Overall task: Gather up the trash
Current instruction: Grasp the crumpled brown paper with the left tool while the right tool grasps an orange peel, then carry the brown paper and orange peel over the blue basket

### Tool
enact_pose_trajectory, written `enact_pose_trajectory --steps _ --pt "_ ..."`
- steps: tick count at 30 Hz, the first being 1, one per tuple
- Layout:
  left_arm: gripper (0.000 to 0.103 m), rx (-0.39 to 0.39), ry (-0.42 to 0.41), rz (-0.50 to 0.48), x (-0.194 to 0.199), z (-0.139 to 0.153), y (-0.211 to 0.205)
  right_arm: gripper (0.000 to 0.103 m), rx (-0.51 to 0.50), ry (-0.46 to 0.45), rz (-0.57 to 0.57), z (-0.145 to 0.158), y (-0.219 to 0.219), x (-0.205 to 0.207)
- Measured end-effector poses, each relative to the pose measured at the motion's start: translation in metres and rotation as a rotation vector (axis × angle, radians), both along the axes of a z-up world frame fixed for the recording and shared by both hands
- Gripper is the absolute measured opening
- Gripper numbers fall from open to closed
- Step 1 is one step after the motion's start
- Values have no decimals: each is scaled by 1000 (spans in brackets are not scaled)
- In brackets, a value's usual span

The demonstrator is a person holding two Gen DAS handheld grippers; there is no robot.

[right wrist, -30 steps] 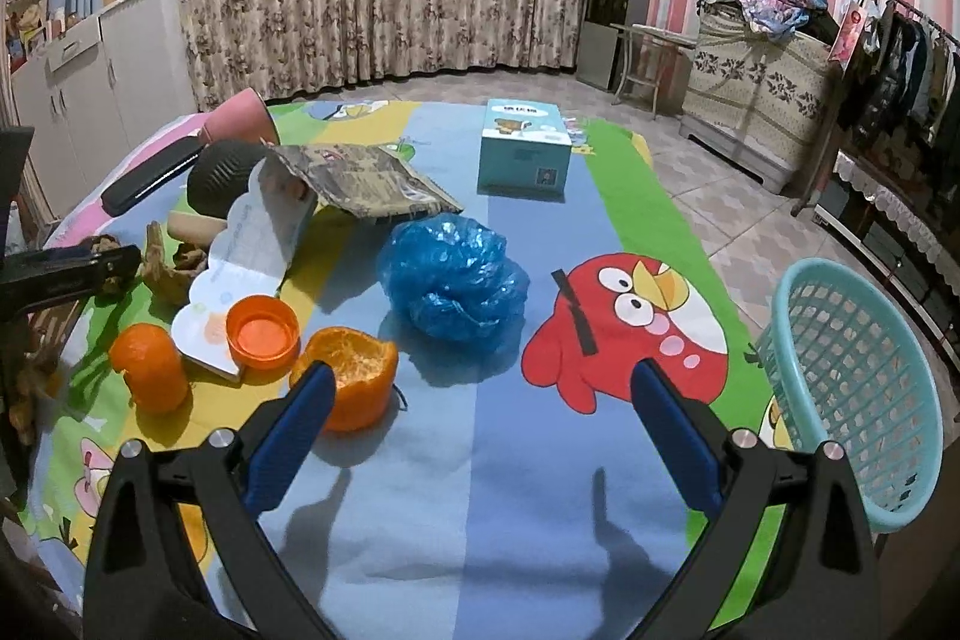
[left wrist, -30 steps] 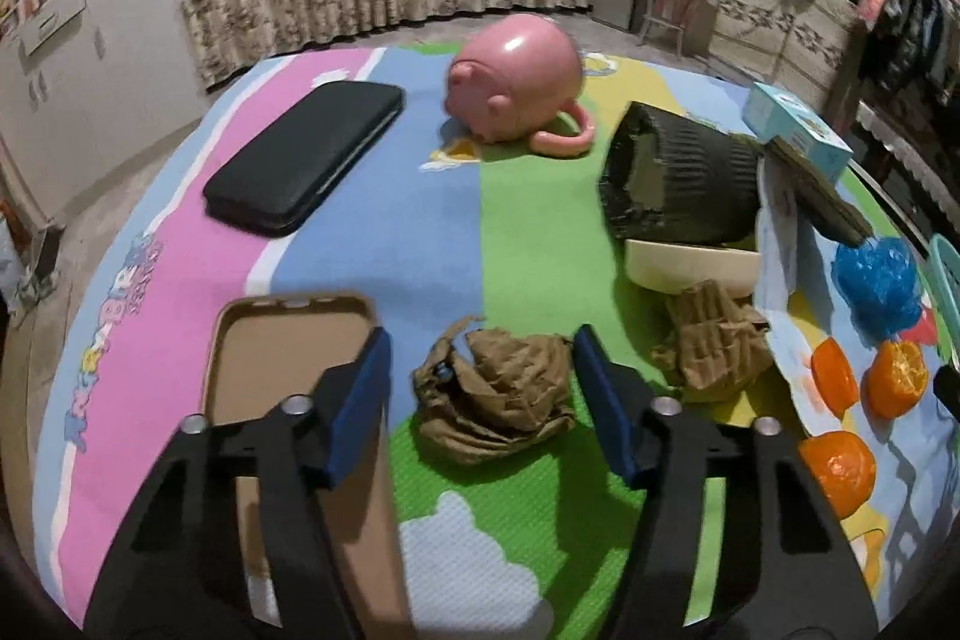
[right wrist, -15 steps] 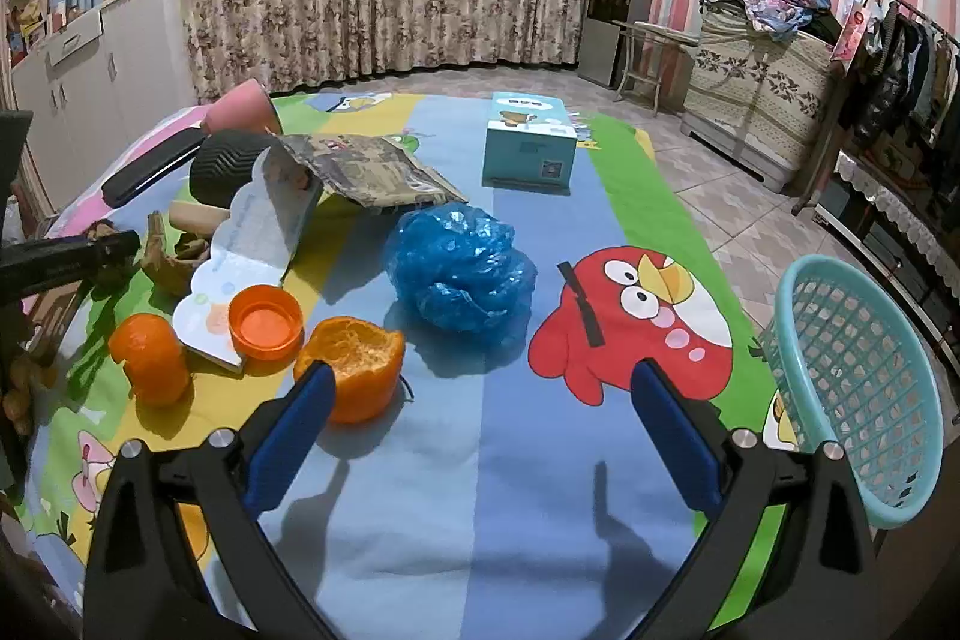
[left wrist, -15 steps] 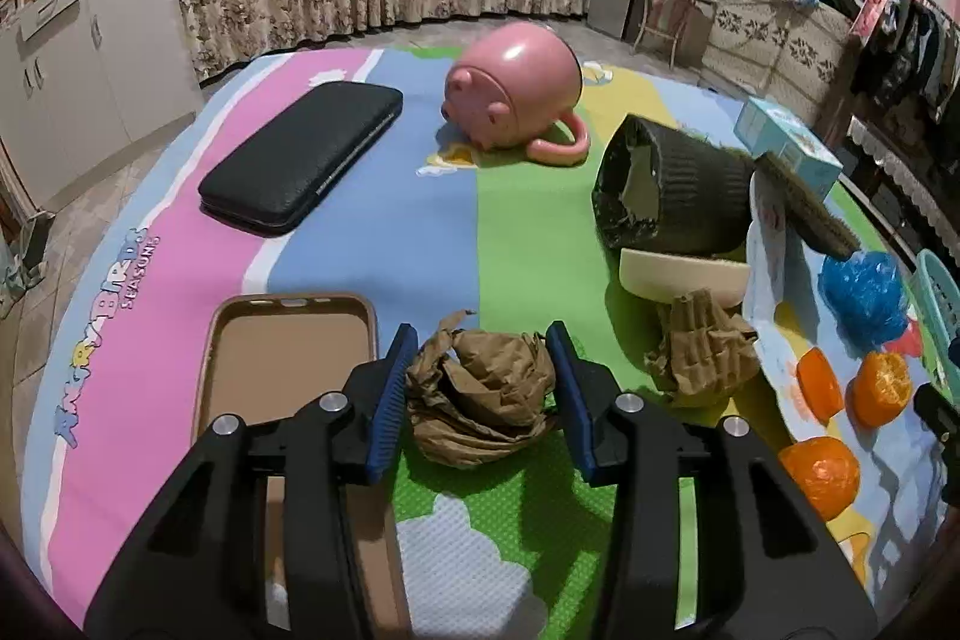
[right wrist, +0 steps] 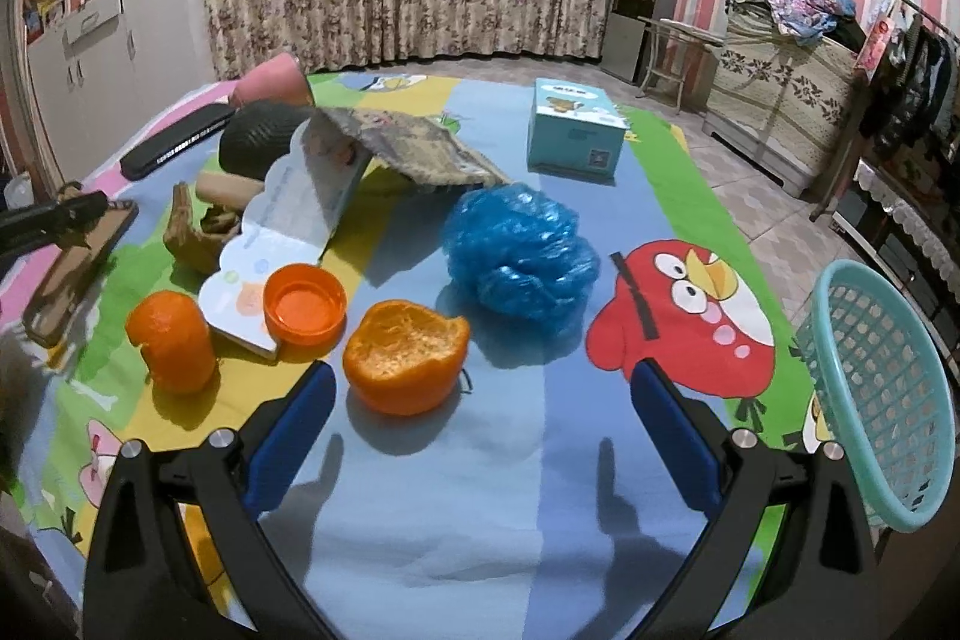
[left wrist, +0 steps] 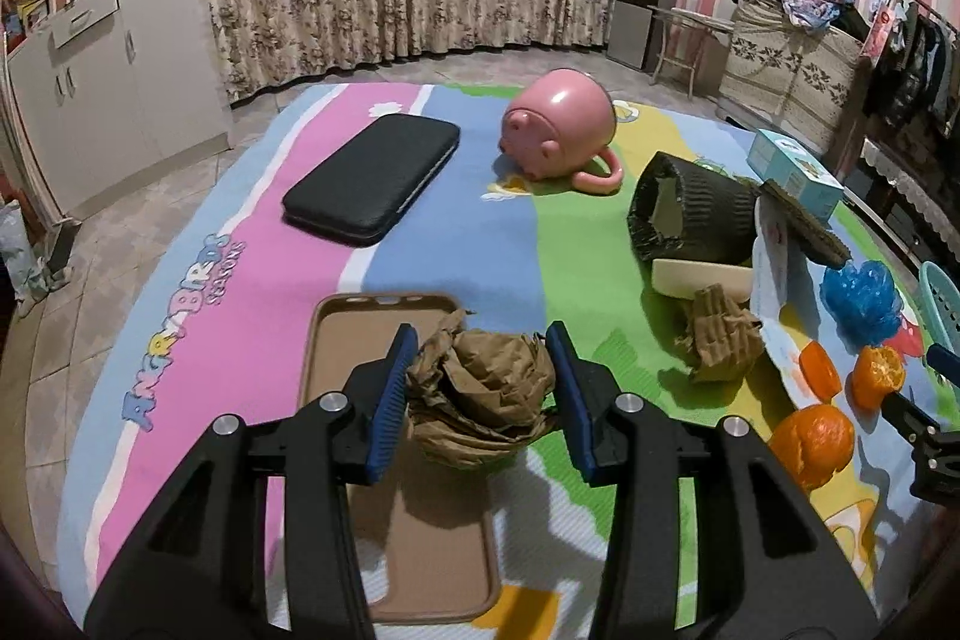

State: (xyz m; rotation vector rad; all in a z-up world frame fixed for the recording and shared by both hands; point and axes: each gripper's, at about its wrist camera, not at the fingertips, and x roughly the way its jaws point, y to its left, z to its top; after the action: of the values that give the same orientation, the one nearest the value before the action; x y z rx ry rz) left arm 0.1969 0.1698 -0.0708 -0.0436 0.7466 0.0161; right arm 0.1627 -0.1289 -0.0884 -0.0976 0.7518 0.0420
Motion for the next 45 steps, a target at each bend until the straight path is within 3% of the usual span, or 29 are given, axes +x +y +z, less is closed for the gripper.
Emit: enact_pose_trajectory --steps 5,11,13,16,30,38,45 --pt "43 -8 5 16 -8 -2 9 95 7 35 -1 -6 3 11" --pt "43 -3 11 13 -14 -4 8 66 95 83 52 -10 5 18" --pt "43 0 11 10 -15 -4 5 52 112 88 79 -10 8 16" --pt "43 4 8 4 -17 -1 0 43 117 87 102 -9 13 15" --pt "43 28 -50 -49 -21 30 -49 41 130 -7 79 30 -29 -9" --pt "43 11 -77 -144 -18 44 -106 41 90 -96 7 67 -85 -36" --pt "43 26 -127 -241 -19 60 -169 41 71 -165 -139 82 -154 -53"
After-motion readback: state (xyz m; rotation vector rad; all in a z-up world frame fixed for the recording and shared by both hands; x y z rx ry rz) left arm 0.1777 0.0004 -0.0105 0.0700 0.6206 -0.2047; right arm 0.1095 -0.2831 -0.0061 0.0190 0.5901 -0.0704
